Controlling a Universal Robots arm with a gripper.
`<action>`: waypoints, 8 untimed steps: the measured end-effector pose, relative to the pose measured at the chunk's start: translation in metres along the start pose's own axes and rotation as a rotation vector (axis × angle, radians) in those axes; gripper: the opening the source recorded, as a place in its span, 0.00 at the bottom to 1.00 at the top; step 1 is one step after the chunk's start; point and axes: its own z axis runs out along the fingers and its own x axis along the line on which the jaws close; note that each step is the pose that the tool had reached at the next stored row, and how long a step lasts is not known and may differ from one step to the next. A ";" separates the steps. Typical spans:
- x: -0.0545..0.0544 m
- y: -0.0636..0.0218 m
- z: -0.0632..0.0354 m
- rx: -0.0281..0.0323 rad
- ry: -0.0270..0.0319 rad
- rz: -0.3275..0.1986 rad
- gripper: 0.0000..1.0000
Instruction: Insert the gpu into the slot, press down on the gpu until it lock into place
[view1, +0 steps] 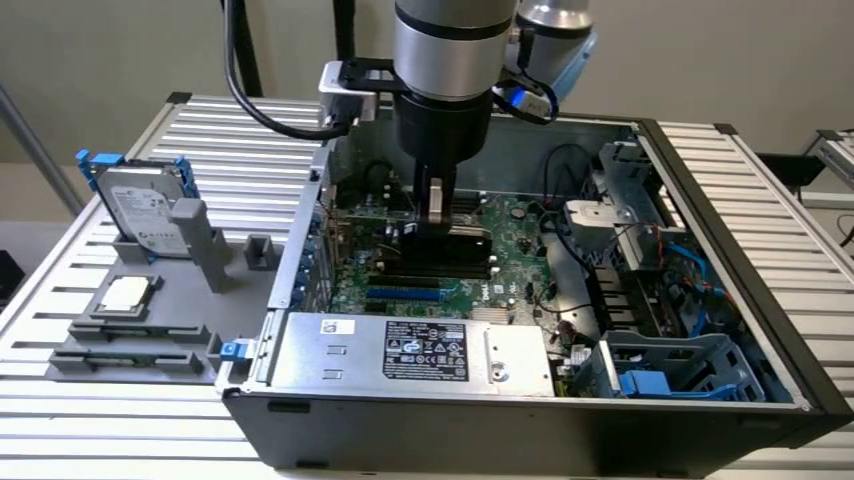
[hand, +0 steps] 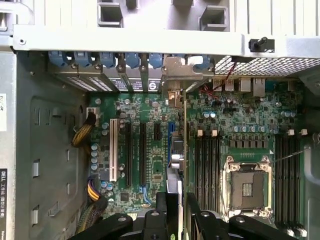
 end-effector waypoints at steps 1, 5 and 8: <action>0.000 0.0006 0.0018 0.0000 0.0000 0.000 0.26; 0.001 0.0029 0.0090 0.0001 0.0001 0.000 0.26; 0.001 0.0047 0.0146 0.0002 -0.0002 0.001 0.26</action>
